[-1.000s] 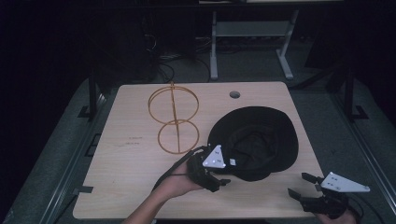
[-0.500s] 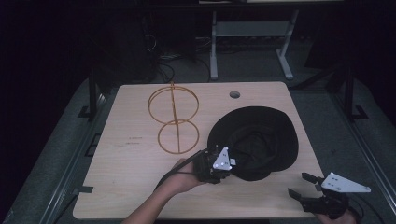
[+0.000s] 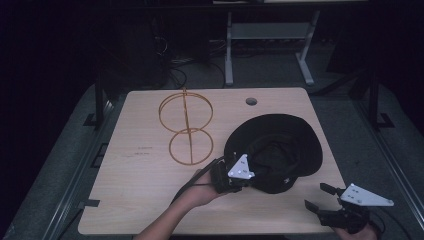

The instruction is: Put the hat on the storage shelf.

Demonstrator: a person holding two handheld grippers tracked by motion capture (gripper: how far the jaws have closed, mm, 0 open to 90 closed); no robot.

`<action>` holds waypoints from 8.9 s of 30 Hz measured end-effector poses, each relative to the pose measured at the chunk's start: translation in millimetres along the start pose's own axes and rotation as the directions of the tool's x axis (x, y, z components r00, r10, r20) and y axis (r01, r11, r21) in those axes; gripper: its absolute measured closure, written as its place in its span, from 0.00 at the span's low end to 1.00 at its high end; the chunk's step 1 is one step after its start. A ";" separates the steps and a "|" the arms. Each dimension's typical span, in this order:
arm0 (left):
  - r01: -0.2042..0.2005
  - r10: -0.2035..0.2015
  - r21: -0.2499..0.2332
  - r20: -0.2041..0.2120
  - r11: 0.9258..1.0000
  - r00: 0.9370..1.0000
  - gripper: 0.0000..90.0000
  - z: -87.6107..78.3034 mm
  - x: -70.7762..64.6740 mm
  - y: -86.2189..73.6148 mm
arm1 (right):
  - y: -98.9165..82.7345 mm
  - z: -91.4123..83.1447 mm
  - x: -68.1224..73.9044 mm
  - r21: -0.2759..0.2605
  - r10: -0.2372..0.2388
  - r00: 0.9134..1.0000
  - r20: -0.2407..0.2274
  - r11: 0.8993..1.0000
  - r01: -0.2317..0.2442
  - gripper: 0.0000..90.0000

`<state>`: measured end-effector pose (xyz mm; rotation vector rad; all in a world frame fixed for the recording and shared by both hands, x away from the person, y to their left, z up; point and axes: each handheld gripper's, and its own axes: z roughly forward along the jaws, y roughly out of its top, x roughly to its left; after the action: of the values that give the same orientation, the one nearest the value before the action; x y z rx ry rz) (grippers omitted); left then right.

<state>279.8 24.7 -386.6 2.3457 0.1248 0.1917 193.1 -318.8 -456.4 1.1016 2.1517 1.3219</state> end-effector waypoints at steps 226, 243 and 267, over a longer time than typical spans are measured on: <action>0.171 -0.184 -0.134 -0.093 0.976 0.979 0.41 -54.6 1.3 -124.5 | 398.6 184.1 109.9 -0.093 -0.206 0.932 -0.299 0.978 0.186 0.95; 0.139 -0.146 -0.101 -0.072 0.985 0.987 0.41 -50.9 -2.4 -124.5 | 394.9 226.9 138.2 -0.046 -0.265 0.909 -0.323 0.963 0.265 0.72; 0.157 -0.167 -0.113 -0.085 0.981 0.982 0.41 -54.6 -1.5 -127.0 | 365.6 213.0 108.5 -0.022 -0.175 0.915 -0.364 0.983 0.180 0.54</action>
<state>264.6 151.7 -438.9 2.2089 0.3429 0.2232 421.2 -21.3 -232.1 0.6804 2.4555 1.5241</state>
